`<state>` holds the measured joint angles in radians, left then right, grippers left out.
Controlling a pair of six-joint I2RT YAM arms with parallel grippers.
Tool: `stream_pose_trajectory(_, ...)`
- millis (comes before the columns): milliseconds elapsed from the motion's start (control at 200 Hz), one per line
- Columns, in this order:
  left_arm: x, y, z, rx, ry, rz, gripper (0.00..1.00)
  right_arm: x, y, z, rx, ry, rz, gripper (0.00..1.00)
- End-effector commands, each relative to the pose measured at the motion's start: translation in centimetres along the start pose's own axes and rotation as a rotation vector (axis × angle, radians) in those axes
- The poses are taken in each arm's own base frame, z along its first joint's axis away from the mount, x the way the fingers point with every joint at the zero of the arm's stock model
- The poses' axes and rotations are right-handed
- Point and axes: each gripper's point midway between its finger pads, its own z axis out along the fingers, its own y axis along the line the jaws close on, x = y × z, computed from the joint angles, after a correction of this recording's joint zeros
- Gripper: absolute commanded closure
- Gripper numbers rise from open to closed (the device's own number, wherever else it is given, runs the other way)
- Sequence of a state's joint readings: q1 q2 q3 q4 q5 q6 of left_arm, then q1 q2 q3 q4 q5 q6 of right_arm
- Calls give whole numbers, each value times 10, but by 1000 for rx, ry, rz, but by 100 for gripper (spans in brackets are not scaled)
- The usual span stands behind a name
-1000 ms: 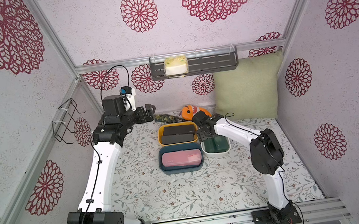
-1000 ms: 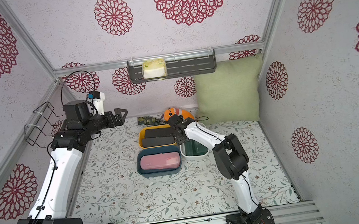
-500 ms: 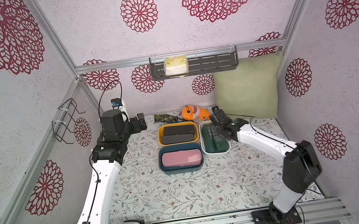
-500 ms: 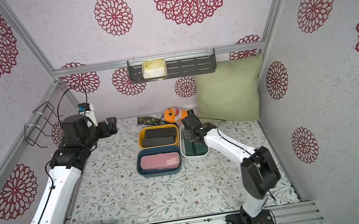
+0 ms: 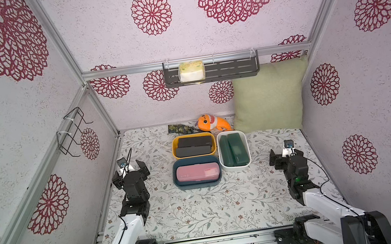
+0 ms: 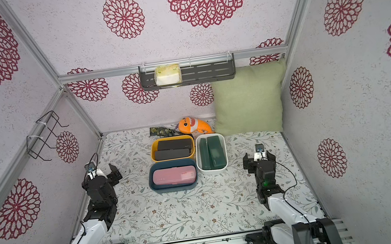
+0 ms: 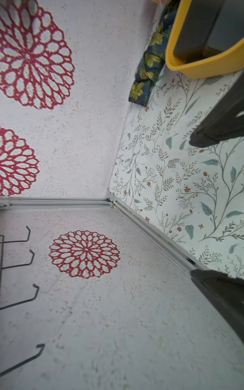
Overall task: Place the pencil cases by color into the storage box
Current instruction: Reset both arms
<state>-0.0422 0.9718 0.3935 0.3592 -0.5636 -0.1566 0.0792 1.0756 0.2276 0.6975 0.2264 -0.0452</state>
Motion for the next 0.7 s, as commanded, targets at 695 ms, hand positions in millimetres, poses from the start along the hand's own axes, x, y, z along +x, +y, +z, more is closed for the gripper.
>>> stream_pose_trajectory(695,66,-31,80,188,75,-18,3,-3,26,35,-152,-171,65,1)
